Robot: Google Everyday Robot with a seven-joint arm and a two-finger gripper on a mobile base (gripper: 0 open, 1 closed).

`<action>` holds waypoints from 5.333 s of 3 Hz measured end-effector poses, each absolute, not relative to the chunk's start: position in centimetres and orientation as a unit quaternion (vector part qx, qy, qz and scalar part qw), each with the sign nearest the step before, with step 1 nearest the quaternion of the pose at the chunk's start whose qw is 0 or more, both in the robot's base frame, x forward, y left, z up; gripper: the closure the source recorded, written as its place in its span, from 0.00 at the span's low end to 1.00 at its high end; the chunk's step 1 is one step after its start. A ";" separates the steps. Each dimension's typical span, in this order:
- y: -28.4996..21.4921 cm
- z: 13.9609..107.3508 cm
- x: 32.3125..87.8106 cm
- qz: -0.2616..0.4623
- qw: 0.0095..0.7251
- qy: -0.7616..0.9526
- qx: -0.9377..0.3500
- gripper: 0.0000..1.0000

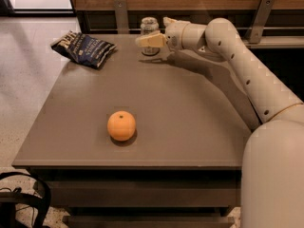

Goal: Move 7up can near orange

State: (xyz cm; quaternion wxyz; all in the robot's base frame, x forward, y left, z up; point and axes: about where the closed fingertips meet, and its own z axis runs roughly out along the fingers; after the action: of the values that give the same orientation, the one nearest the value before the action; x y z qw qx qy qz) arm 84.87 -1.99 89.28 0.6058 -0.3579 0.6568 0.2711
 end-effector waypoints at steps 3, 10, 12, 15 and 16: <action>-0.8 88.9 84.9 0.278 0.603 0.655 -0.360 0.89; -5.3 100.2 63.2 0.224 0.634 0.635 -0.380 1.00; -5.1 94.5 53.4 0.211 0.633 0.675 -0.315 1.00; -7.4 87.9 49.7 0.202 0.633 0.706 -0.245 1.00; -7.4 88.0 49.8 0.203 0.633 0.707 -0.244 0.82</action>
Offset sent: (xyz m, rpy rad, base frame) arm 0.0001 0.0033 -0.0023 0.0046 0.0027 0.0023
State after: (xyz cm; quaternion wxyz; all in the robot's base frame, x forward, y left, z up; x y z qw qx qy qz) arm 49.78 -7.43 87.97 0.6325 -0.2436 0.7065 0.2035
